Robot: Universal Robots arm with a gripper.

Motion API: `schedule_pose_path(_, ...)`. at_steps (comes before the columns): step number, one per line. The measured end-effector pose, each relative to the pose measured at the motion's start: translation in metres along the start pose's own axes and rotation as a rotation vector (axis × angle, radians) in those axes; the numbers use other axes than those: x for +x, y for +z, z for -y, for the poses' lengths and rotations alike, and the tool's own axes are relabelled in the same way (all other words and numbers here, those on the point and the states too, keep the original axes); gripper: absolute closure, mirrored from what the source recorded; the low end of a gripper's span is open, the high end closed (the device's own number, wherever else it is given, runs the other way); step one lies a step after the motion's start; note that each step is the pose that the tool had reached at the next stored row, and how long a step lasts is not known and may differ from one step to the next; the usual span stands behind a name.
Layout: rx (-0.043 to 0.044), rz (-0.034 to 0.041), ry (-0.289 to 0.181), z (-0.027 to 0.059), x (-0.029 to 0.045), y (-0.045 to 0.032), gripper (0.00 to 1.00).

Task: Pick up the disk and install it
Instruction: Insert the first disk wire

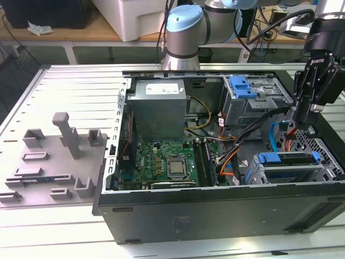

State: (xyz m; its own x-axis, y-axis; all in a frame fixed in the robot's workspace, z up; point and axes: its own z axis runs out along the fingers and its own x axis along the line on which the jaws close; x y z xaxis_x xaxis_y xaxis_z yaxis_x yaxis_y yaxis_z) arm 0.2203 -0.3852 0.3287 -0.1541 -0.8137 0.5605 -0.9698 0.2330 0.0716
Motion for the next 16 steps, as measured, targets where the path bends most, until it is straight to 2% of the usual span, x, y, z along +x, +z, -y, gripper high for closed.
schedule_pose_path(12, 0.0001, -0.0001, 0.0, 0.0004, -0.0023, 0.0039, 0.58)
schedule_pose_path(13, 0.0, -0.0001, 0.0, 0.0004, -0.0025, 0.0041, 0.64)
schedule_pose_path(14, 0.0, 0.0, 0.0, 0.0004, -0.0026, 0.0043, 0.64)
schedule_pose_path(15, 0.0, 0.0, 0.0, 0.0004, -0.0027, 0.0045, 0.71)
schedule_pose_path(16, 0.0, 0.0, 0.0, 0.0005, -0.0028, 0.0046, 0.71)
